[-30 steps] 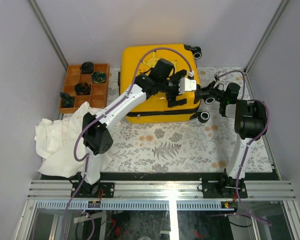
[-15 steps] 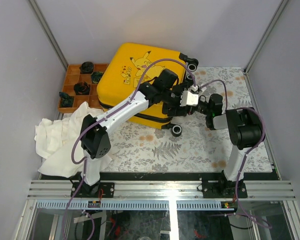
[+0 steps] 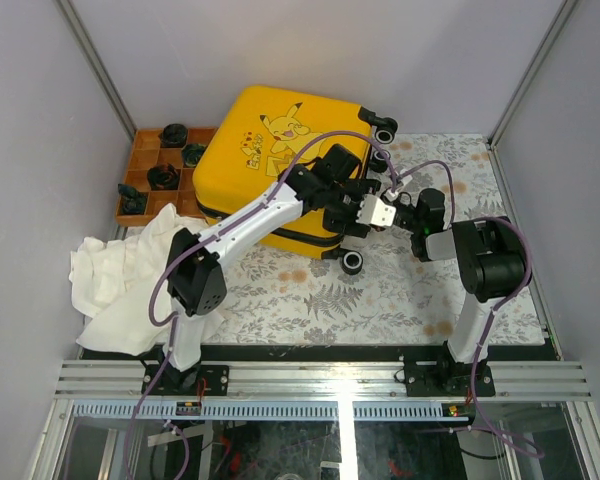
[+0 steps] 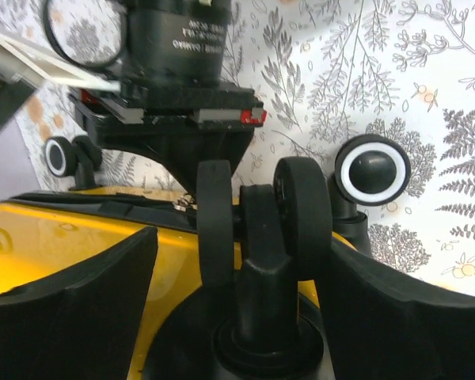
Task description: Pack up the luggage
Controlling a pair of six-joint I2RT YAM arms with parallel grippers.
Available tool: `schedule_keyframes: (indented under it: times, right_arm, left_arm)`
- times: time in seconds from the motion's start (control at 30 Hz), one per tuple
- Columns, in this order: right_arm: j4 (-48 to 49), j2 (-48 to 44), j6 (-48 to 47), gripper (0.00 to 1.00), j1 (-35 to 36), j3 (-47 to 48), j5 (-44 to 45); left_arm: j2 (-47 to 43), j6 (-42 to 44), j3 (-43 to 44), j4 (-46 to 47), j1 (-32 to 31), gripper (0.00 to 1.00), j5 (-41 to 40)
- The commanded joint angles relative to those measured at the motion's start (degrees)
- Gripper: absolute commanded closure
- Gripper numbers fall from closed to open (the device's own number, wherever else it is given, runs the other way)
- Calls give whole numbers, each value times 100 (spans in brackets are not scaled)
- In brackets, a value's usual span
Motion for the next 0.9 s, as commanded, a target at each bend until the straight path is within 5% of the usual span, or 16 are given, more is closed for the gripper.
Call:
schedule_keyframes:
  times: [0.0,0.1,0.33,0.87]
  right_arm:
    - [94,-397,-309,100,84,148,63]
    - [0,-416,-382,100,53,200,146]
    - [-308,-354,-523,100,-471,544,363]
    - [-667,359,-1000,100,-1965,1563,1133]
  left_arm:
    - [184,316,207,-325,-49,29,-450]
    - [190,296,348,-457,-64,43,-301]
    - [-352,1448,-412,-977,-234,98,-127]
    - [-805,2123,-718,-3109,-165,100,20]
